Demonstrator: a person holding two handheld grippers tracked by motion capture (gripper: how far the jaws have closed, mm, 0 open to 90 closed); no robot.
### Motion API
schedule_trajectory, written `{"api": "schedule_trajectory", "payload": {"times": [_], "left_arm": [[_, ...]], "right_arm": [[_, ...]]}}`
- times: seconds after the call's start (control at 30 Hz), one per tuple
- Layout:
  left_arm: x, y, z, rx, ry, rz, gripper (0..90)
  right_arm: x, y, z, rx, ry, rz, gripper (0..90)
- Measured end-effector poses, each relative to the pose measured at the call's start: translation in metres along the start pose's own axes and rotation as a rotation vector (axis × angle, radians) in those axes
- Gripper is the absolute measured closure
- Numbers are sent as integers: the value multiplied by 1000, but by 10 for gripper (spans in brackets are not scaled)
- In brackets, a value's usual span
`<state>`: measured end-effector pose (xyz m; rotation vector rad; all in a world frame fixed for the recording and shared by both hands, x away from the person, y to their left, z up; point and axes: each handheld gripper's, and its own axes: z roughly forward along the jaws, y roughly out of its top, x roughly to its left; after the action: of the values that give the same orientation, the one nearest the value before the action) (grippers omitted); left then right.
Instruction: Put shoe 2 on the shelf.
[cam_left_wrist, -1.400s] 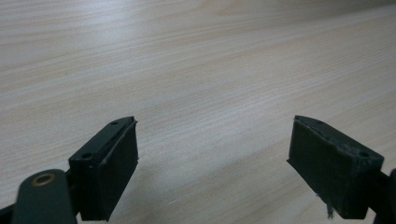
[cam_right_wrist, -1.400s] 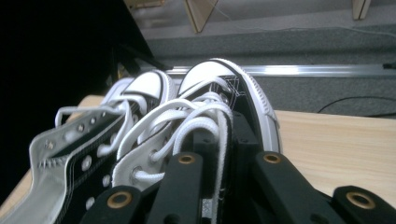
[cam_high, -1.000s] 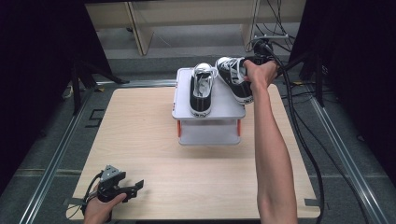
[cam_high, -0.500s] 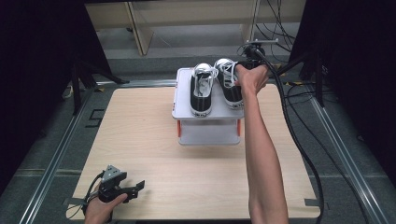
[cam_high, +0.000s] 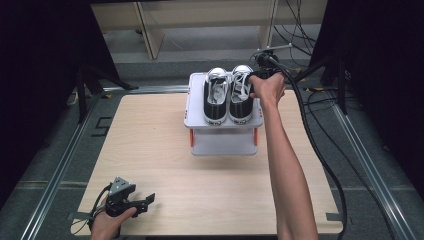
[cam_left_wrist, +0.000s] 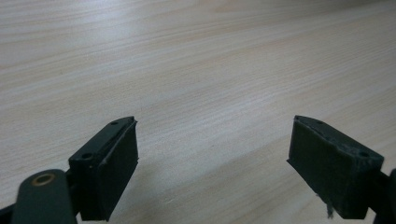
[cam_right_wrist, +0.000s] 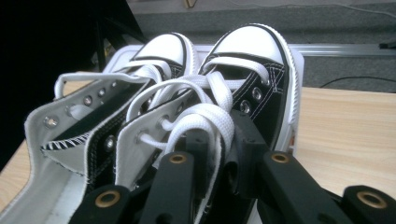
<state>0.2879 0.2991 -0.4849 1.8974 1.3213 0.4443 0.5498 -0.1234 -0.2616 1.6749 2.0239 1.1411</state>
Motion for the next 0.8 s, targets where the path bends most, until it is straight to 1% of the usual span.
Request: {"api": "schedule_trajectory", "payload": {"times": [0.03, 0.07, 0.13, 0.17, 0.2, 0.23, 0.3, 0.33, 0.37, 0.43, 0.47, 0.5, 0.53, 0.57, 0.6, 0.63, 0.67, 0.7, 0.73, 0.77, 0.8], "left_arm": [[0, 0, 0, 0, 0, 0, 153], [0, 0, -1, 0, 5, 4, 153], [0, 0, -1, -2, 1, -2, 153], [0, 0, -1, -1, 4, 0, 153], [1, 0, -1, 1, 7, 7, 153], [1, 0, -1, 1, 5, 4, 153], [1, 0, -1, -2, 2, -1, 153], [1, 0, -1, -2, 3, 0, 153], [1, 0, -1, -2, 3, 0, 153], [1, 0, -1, 4, 5, -1, 153], [1, 0, -1, -1, 2, -3, 153], [1, 0, -1, 0, 3, -3, 153], [1, 0, -1, 5, 8, -2, 153], [1, 0, -1, 6, 11, -2, 153], [0, 0, -1, 2, 6, -12, 153], [0, 0, -2, 14, 20, 0, 153], [1, 0, -1, 10, 17, 0, 153], [1, 0, 0, 6, 9, -8, 153], [2, 0, 0, 8, 13, -4, 153], [1, 0, 0, 1, 5, -16, 153], [1, 0, -1, 2, 15, -12, 153]], "right_arm": [[-2, 0, 1, -4, 3, -16, 795], [-2, 0, 1, 3, 13, -2, 784], [-2, 0, 0, -2, 14, -32, 752], [-2, 1, 0, -4, 23, -41, 736], [-2, 2, -2, 8, 33, -17, 726], [-3, 2, -2, 7, 31, -23, 711], [-5, 2, -5, 7, 43, -31, 657], [-6, 2, -7, -2, 55, -37, 605], [-7, 2, -10, -7, 64, -40, 576], [-7, 2, -18, -10, 86, -27, 527], [-9, 2, -19, -32, 101, -67, 508], [-9, 1, -23, -44, 127, -48, 487], [-12, -1, -29, -71, 162, -34, 473], [-15, -3, -32, -85, 182, -28, 466], [-18, -5, -36, -85, 195, -39, 457], [-20, -7, -37, -87, 193, -49, 448], [-24, -9, -40, -79, 197, -49, 440], [-28, -14, -43, -78, 197, -38, 439], [-33, -17, -45, -87, 200, -44, 435], [-36, -20, -46, -89, 209, -33, 431], [-42, -25, -47, -93, 223, -27, 425]]}}
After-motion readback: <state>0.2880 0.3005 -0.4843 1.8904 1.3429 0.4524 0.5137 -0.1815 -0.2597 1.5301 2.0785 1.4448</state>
